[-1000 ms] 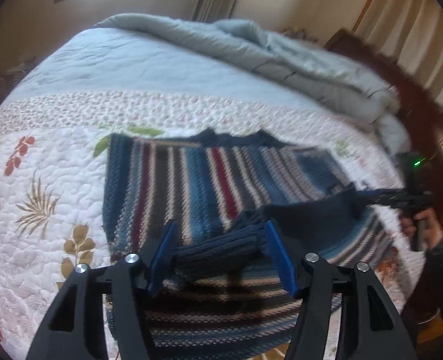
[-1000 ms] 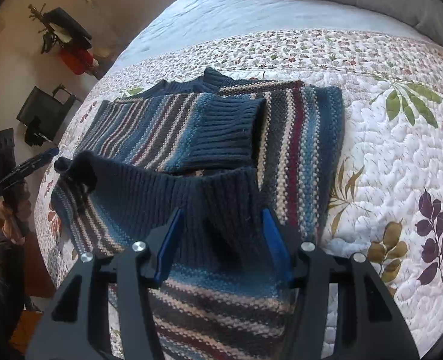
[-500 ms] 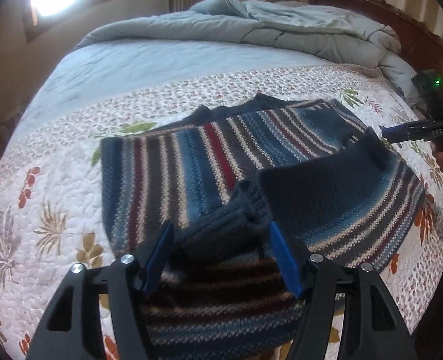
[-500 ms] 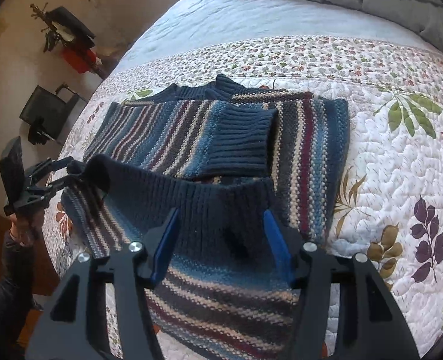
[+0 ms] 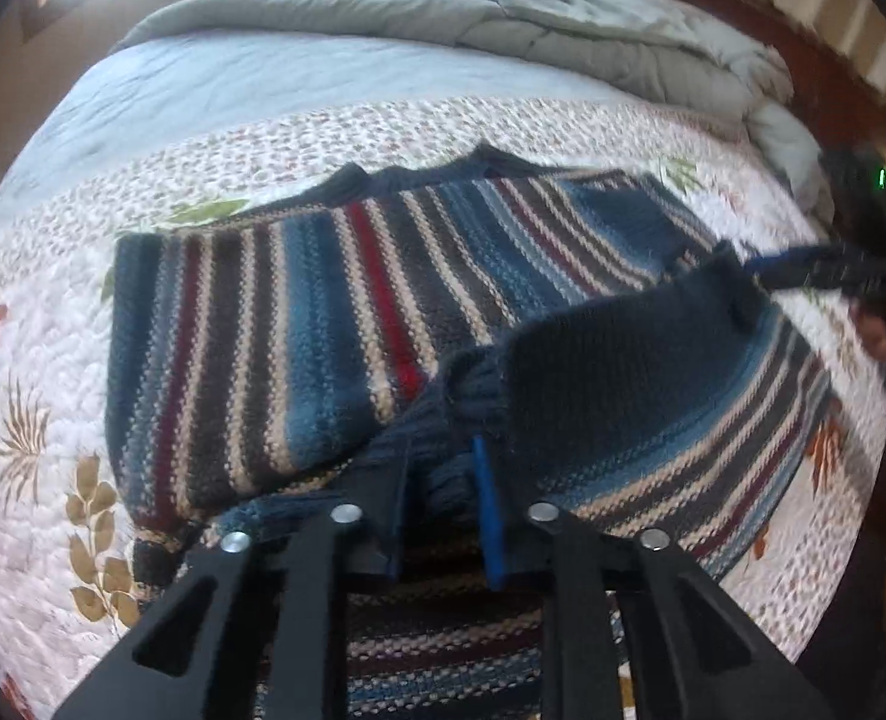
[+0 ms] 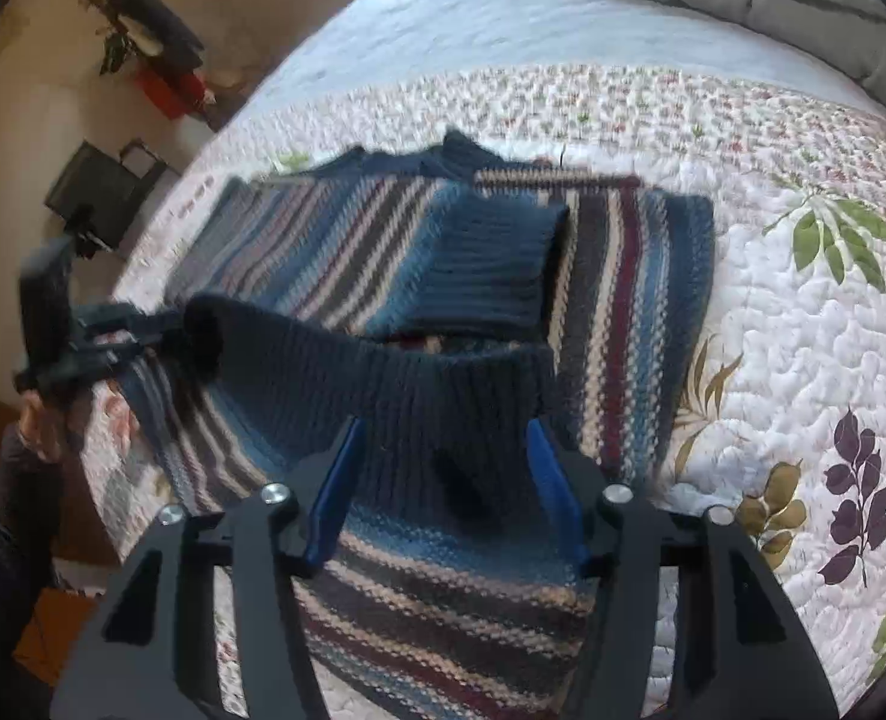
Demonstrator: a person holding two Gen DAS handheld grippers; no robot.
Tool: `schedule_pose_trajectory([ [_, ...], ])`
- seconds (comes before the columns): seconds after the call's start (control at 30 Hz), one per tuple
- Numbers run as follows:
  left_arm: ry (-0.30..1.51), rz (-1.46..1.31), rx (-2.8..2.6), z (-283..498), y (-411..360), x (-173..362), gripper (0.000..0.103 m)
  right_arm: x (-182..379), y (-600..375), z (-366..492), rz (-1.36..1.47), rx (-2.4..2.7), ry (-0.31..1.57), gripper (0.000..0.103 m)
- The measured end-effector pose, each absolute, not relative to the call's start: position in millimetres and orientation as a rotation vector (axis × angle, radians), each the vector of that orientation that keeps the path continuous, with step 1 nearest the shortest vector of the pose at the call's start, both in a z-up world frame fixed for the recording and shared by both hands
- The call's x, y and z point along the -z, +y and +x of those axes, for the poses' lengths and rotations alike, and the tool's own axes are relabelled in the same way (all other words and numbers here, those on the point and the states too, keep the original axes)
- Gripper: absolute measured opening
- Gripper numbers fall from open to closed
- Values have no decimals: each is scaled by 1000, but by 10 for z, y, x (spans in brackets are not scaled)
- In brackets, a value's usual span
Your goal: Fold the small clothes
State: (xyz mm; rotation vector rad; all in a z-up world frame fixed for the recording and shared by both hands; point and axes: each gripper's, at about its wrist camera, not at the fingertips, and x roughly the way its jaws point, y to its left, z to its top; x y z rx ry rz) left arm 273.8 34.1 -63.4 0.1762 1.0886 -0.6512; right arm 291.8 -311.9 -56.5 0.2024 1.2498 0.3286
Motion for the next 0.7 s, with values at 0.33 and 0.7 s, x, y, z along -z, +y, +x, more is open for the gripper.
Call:
schedule_pose_trajectory([
  [0.33, 1046, 61, 635, 2660, 583, 506, 11, 455, -2995, 2691, 105, -365, 1160, 1],
  [0.7, 1058, 143, 576, 2732, 441, 602, 40, 604, -3098, 2966, 104, -285, 1211, 54],
])
